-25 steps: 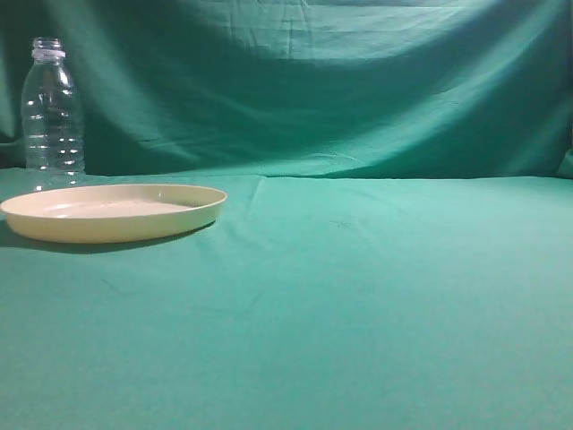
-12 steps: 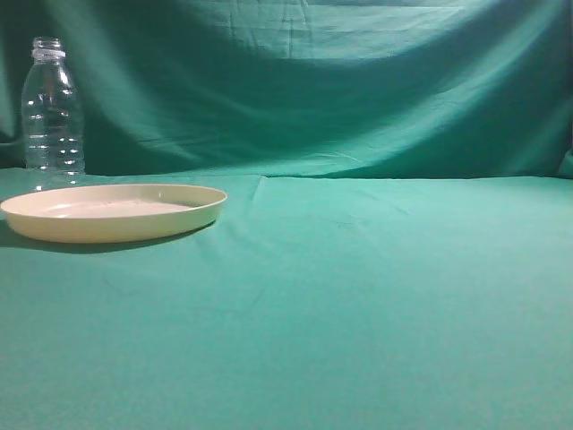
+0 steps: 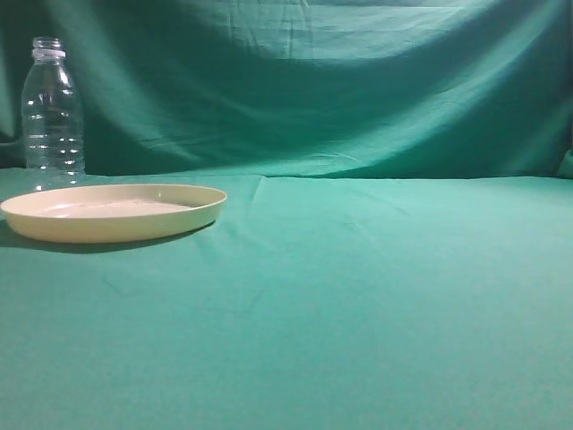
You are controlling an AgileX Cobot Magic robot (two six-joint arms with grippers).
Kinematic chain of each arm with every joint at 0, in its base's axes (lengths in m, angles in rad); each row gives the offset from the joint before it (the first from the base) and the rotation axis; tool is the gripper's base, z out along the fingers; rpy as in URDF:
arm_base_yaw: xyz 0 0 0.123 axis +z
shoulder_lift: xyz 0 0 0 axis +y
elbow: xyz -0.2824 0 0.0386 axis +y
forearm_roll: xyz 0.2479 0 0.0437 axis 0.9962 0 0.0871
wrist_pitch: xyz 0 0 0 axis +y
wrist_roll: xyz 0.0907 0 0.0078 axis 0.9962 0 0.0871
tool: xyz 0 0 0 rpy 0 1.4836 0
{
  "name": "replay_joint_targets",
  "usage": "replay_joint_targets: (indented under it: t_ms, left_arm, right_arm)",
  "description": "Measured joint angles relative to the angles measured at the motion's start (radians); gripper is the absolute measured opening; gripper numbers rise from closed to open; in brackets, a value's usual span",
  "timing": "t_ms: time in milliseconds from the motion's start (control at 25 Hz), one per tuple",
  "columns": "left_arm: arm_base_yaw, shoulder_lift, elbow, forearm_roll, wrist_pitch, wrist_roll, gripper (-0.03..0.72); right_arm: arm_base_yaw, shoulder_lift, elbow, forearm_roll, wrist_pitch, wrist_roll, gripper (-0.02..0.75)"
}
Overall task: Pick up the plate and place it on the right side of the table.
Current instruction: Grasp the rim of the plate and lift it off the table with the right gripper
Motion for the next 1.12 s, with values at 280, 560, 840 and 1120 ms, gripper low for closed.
replay_joint_targets:
  t_ms: [280,560,840,1120]
  left_arm:
    - [0.000,0.000,0.000,0.000,0.000,0.000,0.000]
    - [0.000,0.000,0.000,0.000,0.000,0.000,0.000]
    - [0.000,0.000,0.000,0.000,0.000,0.000,0.000]
    - [0.000,0.000,0.000,0.000,0.000,0.000,0.000]
  right_arm:
    - [0.000,0.203,-0.012,0.000,0.047,0.000,0.000]
    - [0.000,0.395,-0.121,0.050,0.157,-0.035,0.000]
    - [0.119,0.535,-0.255,0.051,0.143,-0.028,0.000]
    - [0.347,0.783,-0.406,-0.001,0.125,0.053,0.000]
